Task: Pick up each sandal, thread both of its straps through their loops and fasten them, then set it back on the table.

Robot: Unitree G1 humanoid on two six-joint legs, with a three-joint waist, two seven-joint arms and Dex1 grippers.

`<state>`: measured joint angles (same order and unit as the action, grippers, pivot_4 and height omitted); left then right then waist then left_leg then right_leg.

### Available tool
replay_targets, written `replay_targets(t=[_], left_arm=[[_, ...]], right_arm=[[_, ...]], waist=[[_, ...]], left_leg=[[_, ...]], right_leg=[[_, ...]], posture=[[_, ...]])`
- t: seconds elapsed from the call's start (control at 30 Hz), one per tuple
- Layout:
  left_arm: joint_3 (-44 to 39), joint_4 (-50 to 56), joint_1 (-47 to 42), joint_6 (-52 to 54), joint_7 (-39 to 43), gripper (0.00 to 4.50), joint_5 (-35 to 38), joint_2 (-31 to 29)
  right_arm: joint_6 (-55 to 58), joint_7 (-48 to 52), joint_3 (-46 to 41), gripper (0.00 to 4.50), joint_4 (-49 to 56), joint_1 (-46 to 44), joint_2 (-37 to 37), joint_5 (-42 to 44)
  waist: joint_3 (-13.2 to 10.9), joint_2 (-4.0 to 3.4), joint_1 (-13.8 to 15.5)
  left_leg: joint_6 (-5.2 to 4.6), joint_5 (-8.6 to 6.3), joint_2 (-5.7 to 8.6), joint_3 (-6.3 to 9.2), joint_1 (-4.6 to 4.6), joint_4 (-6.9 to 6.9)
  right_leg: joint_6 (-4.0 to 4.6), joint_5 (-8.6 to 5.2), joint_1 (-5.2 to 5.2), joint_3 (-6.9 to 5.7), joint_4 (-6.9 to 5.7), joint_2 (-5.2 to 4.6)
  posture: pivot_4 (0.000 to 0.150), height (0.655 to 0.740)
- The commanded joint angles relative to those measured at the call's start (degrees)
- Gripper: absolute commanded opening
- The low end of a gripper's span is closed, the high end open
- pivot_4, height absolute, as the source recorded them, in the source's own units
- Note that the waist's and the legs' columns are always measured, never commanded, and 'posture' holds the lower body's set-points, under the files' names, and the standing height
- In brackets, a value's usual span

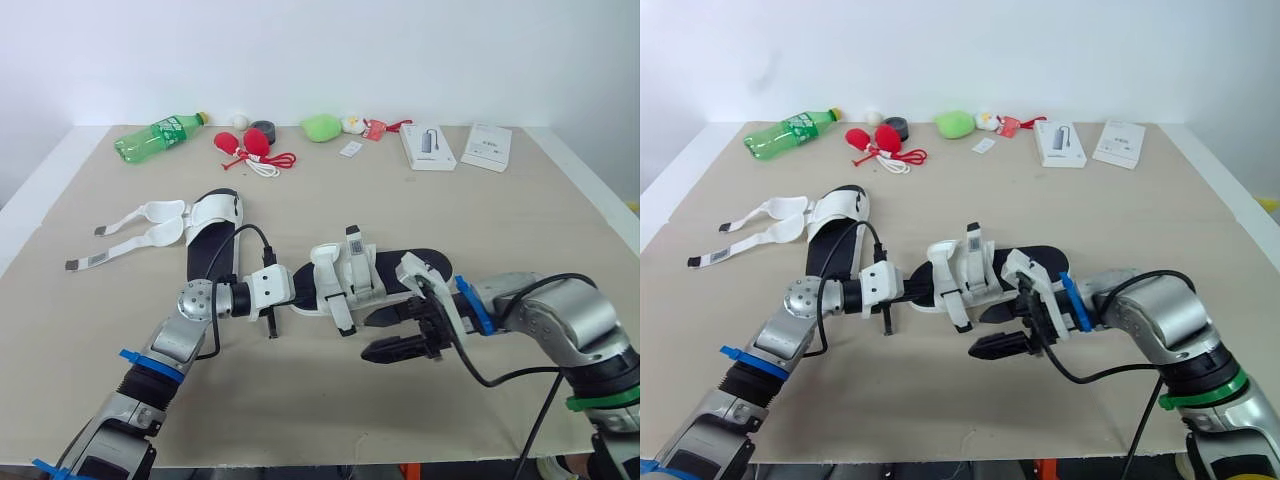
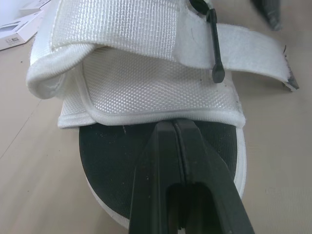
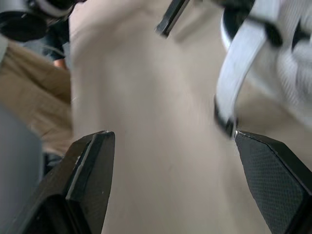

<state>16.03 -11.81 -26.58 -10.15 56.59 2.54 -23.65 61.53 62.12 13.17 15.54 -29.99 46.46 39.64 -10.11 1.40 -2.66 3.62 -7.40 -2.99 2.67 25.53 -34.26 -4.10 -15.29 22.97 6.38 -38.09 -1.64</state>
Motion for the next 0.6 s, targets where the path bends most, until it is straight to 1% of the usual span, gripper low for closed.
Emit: replay_targets(t=[0.03, 0.13, 0.2, 0.27, 0.3, 0.33, 0.37, 0.4, 0.43, 0.47, 0.6], left_arm=[[2.5, -1.3, 1.5, 1.1, 1.4, 0.0, -1.7, -0.5], [2.5, -1.0, 1.7, 1.2, 1.3, 0.0, -1.7, -0.5], [2.5, -0.8, 1.9, 1.4, 1.2, 0.0, -1.7, -0.5], [2.4, -0.6, 2.0, 1.5, 1.1, 0.0, -1.7, -0.5], [2.4, -0.5, 2.0, 1.5, 1.1, 0.0, -1.7, -0.5], [2.3, -0.5, 2.1, 1.6, 1.0, 0.0, -1.6, -0.5], [2.3, -0.4, 2.2, 1.6, 1.0, 0.0, -1.6, -0.5], [2.3, -0.3, 2.2, 1.6, 1.0, 0.0, -1.6, -0.5], [2.2, -0.2, 2.3, 1.7, 0.9, 0.0, -1.6, -0.6], [2.2, -0.2, 2.3, 1.7, 0.9, 0.0, -1.6, -0.6], [2.2, -0.5, 2.1, 1.5, 1.0, 0.0, -1.6, -0.5]], right_arm=[[0.3, -2.4, -2.2, 4.2, -0.4, -2.1, -2.2, 0.4], [1.1, -3.3, -2.2, 4.2, -0.6, -2.3, -3.6, 0.7], [1.6, -4.5, -2.4, 3.83, -1.4, -2.3, -4.8, 0.7], [1.3, -5.0, -2.4, 3.03, -2.2, -2.0, -5.3, 0.2], [1.5, -5.5, -2.6, 2.55, -2.4, -1.8, -5.5, 0.1], [1.7, -6.1, -2.9, 1.91, -2.7, -1.6, -5.7, 0.2], [2.0, -6.6, -3.1, 1.49, -2.9, -1.3, -5.9, 0.3], [2.5, -6.9, -3.4, 1.28, -3.1, -1.0, -6.1, 0.7], [3.1, -7.3, -3.8, 0.8, -3.1, -0.5, -6.2, 1.1], [4.5, -7.5, -4.0, 0.07, -2.8, 0.4, -6.1, 1.7], [10.4, -7.5, -4.2, 0.07, 1.0, 3.7, -4.1, 4.9]], waist=[[0.0, 0.0, 0.0], [0.0, 0.0, 0.0], [0.0, 0.0, 0.0], [0.0, 0.0, 0.0], [0.0, 0.0, 0.0], [0.0, 0.0, 0.0], [0.0, 0.0, 0.0], [0.0, 0.0, 0.0], [0.0, 0.0, 0.0], [0.0, 0.0, 0.0], [0.0, 0.0, 0.0]], left_leg=[[0.0, 0.0, 0.0, 0.0, 0.0, 0.01], [0.0, 0.0, -0.01, 0.02, 0.0, 0.04], [0.0, 0.0, -0.01, 0.02, 0.0, 0.06], [0.0, 0.0, -0.01, 0.02, 0.0, 0.06], [0.0, 0.0, -0.01, 0.02, 0.0, 0.06], [0.0, 0.0, -0.01, 0.02, 0.0, 0.06], [0.0, 0.0, -0.01, 0.02, 0.0, 0.06], [0.0, 0.0, -0.01, 0.02, 0.0, 0.06], [0.0, 0.0, -0.01, 0.02, 0.0, 0.07], [0.0, 0.0, -0.01, 0.04, 0.0, 0.09], [-0.01, -0.01, -0.01, 0.04, 0.0, 0.09]], right_leg=[[0.0, 0.0, 0.0, 0.0, 0.0, 0.0], [0.0, -0.02, 0.0, 0.0, 0.0, 0.02], [0.0, -0.03, 0.0, 0.0, 0.0, 0.02], [0.0, -0.03, 0.0, 0.0, 0.0, 0.03], [0.0, -0.03, 0.0, 0.0, 0.0, 0.03], [0.0, -0.03, 0.0, 0.0, 0.0, 0.03], [0.0, -0.03, 0.0, 0.0, 0.0, 0.03], [0.0, -0.03, 0.0, 0.0, 0.0, 0.03], [0.0, -0.03, 0.01, 0.0, 0.0, 0.03], [0.0, -0.04, 0.0, -0.01, 0.0, 0.03], [-0.03, -0.06, -0.02, 0.0, 0.0, 0.03]], posture=[[0.15, 0.74], [0.15, 0.74], [0.15, 0.74], [0.15, 0.74], [0.15, 0.74], [0.15, 0.74], [0.15, 0.74], [0.15, 0.74], [0.15, 0.74], [0.15, 0.74], [0.15, 0.74]])
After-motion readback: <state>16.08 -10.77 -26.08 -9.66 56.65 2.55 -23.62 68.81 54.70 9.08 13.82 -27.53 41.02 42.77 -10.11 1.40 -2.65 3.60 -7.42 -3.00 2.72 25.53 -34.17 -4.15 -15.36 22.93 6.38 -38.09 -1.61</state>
